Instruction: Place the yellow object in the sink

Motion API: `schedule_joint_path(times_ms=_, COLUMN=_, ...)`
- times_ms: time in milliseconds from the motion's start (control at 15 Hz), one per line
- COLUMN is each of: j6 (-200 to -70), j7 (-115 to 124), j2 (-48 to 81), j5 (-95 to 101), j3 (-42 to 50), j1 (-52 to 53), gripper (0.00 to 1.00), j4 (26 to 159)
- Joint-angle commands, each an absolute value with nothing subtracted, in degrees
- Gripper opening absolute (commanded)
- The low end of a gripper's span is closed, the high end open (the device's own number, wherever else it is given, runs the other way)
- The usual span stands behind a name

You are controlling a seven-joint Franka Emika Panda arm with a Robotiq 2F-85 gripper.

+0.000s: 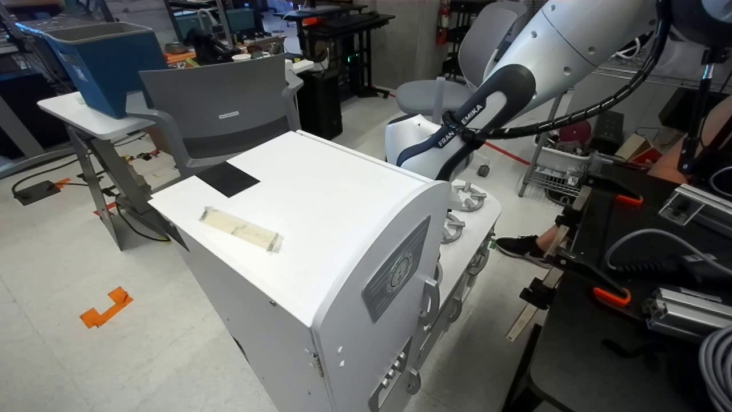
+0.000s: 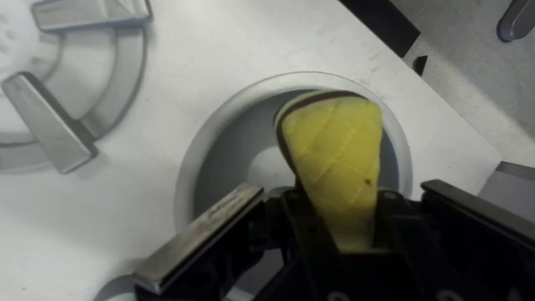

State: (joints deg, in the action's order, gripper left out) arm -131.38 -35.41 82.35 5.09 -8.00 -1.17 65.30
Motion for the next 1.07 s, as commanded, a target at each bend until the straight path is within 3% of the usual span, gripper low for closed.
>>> schedule_joint_path(times_ms=0, j6=-130.93, j7=-41.93, j2=84.09, j5=5.51, j3=-10.62, j1=-1.95, gripper=0.04, j4=63.63)
schedule_joint_path(times_ms=67, j6=-131.35, j7=-43.03, j2=84.97, j5=5.86, j3=-10.38, j1=-1.79, gripper=0.06, j4=62.94)
schedule_joint_path(times_ms=133, j6=-131.12, j7=-44.31, j2=85.99, j5=6.01, j3=-10.67, j1=-1.88, gripper=0.41, j4=61.77)
schedule_joint_path(times_ms=200, j6=-131.07, j7=-45.2, j2=86.6, j5=5.99, j3=-10.49, j1=-1.78, gripper=0.42, j4=61.08)
schedule_joint_path(times_ms=667, j6=-134.07, j7=-50.62, j2=85.1, j5=5.13, j3=-9.34, j1=-3.06, gripper=0.93, j4=64.8)
schedule_joint_path(times_ms=800, j6=-133.75, j7=-50.56, j2=85.08, j5=4.37, j3=-9.35, j1=-3.53, gripper=1.0, j4=64.74)
schedule_joint_path(times_ms=1000, j6=-132.55, j7=-47.12, j2=85.05, j5=1.94, j3=-8.95, j1=-5.52, gripper=1.0, j4=64.68)
